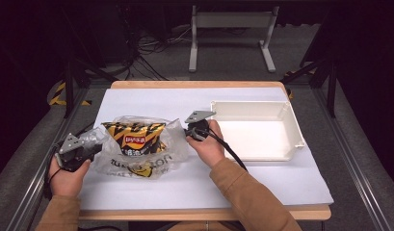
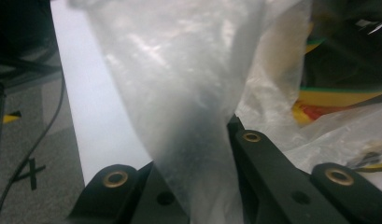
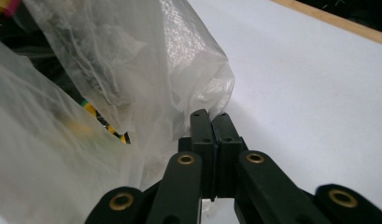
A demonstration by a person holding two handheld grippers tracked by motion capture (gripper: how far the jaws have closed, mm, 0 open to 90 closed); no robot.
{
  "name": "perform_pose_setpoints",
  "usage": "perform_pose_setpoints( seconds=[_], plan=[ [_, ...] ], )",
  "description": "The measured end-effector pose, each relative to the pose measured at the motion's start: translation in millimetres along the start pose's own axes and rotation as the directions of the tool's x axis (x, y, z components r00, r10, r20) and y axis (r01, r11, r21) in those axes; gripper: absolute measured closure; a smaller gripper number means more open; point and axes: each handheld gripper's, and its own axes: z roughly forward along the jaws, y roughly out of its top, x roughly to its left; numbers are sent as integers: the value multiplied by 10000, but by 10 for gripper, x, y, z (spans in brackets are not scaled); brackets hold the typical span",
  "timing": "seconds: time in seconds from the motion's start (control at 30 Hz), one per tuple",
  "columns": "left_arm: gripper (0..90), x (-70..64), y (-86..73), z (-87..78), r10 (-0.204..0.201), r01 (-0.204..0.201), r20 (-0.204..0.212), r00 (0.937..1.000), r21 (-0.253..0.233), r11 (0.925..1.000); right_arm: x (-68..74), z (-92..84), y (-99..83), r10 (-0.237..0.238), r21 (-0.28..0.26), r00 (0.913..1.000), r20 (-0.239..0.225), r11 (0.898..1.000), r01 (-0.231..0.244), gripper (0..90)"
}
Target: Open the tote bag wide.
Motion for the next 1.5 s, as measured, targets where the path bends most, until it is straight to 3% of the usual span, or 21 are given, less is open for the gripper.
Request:
perform_pose_setpoints(
  seconds=[0.37,0.43,0.53,0.77,1.07,1.27,1.33,1.5],
  plan=[
    [894,35,-68,132,-74,75,-23,10000,911,9958,50,92,-13,-243,1221,9972,711,9924,155,894],
    [893,36,-75,147,-124,124,-5,9999,1125,9936,62,110,-15,-205,1490,9979,608,9888,113,892],
    [893,34,-82,138,-227,220,64,9997,921,9955,81,115,-22,-150,1582,9988,475,9874,73,885],
    [891,9,-68,56,-246,236,203,9995,491,9985,64,14,-26,162,894,9992,376,9958,-195,759],
    [888,-26,-59,26,-189,179,293,9994,358,9992,75,-324,-19,108,2,9989,465,9999,-108,609],
    [888,-33,-62,15,-227,218,321,9992,291,9993,35,-535,-8,293,-643,9989,362,9976,-269,531],
    [887,-32,-63,17,-225,215,326,9992,289,9994,19,-652,35,202,-1001,9997,103,9948,-191,513],
    [886,-41,-62,17,-170,162,340,9993,232,9996,41,-748,113,155,-1583,9994,-314,9872,-203,488]
  ],
)
